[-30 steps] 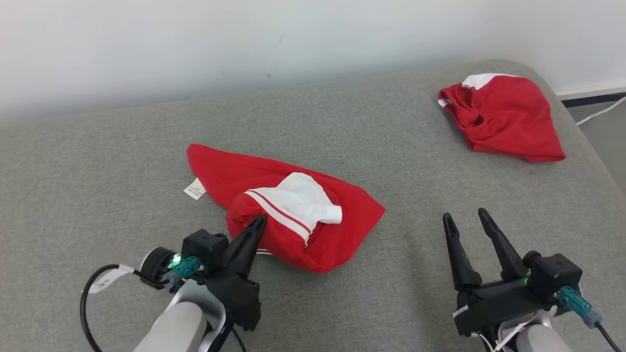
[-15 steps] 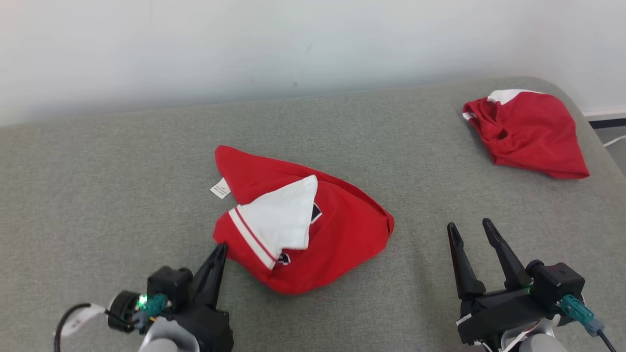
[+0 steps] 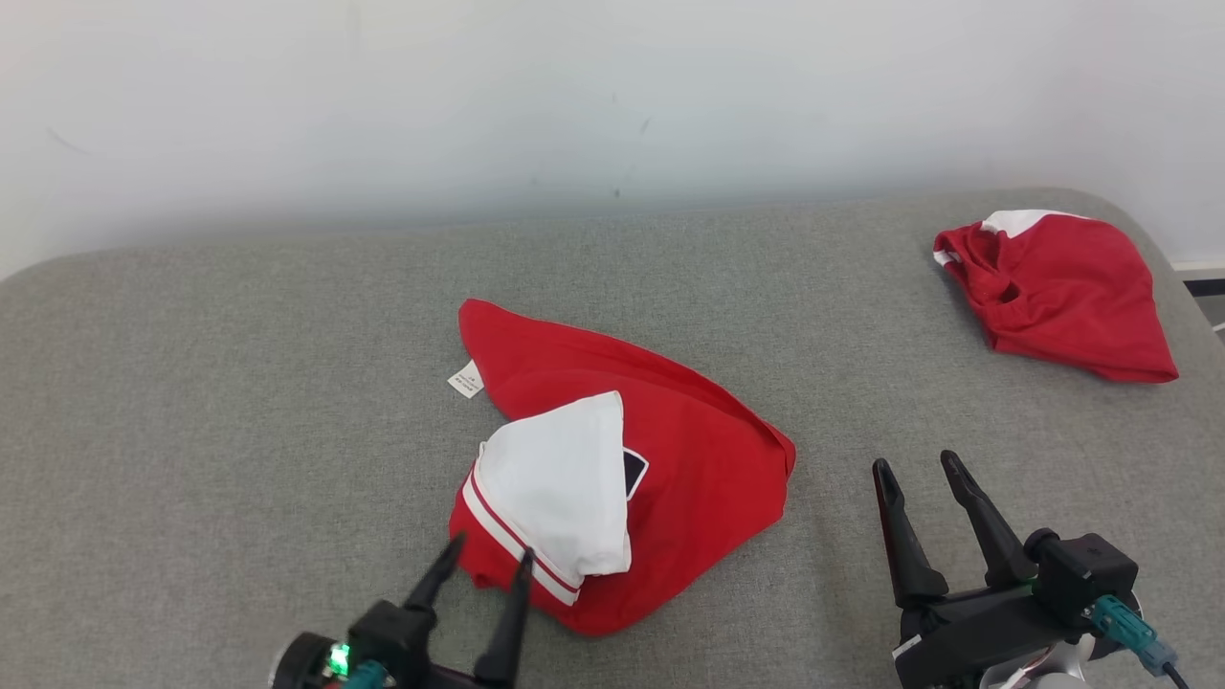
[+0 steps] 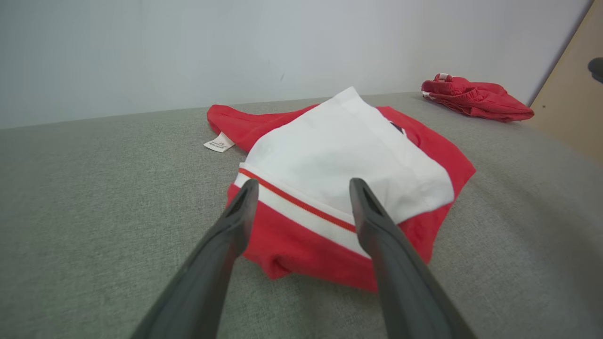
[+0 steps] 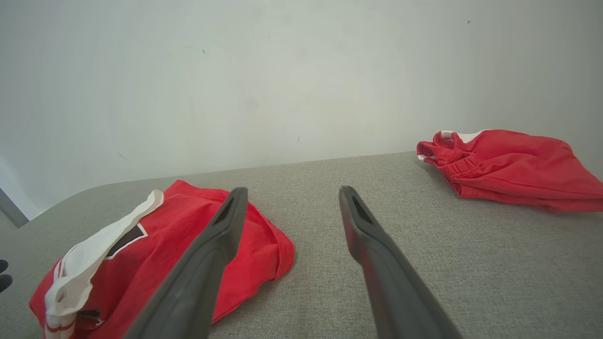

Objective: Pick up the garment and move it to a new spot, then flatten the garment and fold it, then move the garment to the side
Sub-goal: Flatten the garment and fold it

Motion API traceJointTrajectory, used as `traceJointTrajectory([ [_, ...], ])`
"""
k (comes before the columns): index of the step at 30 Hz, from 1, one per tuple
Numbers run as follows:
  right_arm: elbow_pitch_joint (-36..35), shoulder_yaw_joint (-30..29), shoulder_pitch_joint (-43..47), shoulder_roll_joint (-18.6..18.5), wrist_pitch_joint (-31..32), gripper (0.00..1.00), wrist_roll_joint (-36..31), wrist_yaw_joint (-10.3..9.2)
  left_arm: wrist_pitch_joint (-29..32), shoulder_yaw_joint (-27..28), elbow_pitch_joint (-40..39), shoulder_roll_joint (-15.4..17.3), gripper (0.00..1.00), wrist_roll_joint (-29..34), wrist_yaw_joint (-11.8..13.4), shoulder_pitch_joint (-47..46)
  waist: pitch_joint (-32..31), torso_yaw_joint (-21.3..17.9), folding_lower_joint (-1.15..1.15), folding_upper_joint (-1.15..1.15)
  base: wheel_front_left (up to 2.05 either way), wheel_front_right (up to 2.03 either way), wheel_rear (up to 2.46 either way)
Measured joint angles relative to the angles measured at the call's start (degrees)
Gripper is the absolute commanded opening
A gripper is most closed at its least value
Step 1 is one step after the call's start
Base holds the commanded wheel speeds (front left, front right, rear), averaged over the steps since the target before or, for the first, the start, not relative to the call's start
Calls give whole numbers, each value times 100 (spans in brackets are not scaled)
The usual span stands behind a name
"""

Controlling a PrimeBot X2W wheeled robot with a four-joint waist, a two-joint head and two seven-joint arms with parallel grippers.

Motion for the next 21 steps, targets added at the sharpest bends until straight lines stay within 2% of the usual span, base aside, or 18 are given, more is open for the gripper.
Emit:
traceJointTrajectory([
  [10, 21, 44, 8, -18, 0, 100, 2, 0, -13, -499, 74, -193, 100, 434, 111, 216, -29, -92, 0, 0, 0, 0, 0],
  [21, 31, 104, -82, -63, -1, 100, 23, 0, -14, -398, 480, -326, 100, 755, 307, -166, 56, -387, 0, 0, 0, 0, 0],
])
